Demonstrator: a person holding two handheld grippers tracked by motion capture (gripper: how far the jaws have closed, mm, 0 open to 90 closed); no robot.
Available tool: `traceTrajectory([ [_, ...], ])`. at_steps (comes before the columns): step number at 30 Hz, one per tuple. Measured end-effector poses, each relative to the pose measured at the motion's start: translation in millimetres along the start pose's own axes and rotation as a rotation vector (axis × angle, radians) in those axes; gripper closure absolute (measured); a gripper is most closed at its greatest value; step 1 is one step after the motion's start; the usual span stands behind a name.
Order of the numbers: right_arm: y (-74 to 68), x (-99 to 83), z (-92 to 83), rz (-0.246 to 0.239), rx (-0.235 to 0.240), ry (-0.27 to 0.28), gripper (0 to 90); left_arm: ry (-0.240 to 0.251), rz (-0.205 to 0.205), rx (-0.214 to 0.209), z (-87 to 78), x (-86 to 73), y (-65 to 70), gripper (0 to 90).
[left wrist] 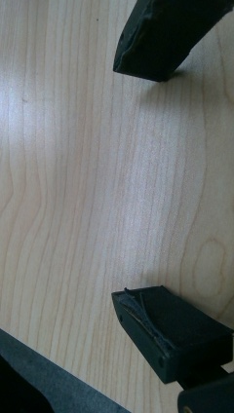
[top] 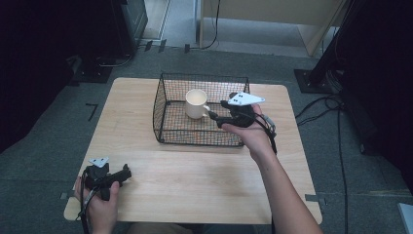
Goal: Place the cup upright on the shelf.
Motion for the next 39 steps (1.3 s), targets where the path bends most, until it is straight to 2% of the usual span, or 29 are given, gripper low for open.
traceTrajectory([
  [13, -11.8, -20.5, -36.7, -0.013, 0.023, 0.017, 36.1, 0.000, 0.001, 0.000, 0.0, 0.0, 0.0, 0.0],
  [19, -11.3, -34.4, -52.0, -0.014, 0.005, 0.016, 36.0, 0.000, 0.001, 0.000, 0.0, 0.0, 0.0, 0.0],
  [34, -0.5, -69.2, -86.7, 0.037, -0.035, 0.027, 33.5, -0.002, 0.002, 0.000, -0.1, 0.0, -0.1, 0.0],
  [39, 3.5, -82.1, -97.6, 0.074, -0.061, 0.004, 27.1, -0.002, 0.002, 0.000, -0.1, 0.0, -0.1, 0.0],
])
Point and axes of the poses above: each handheld gripper's, and its own axes: z roughly forward along the jaws, x roughly out of its top, y roughly to its right, the point moved 1 cm from there along z, roughly forward along the jaws, and after that the axes turned 3 degrees about x, right-handed, at the moved point
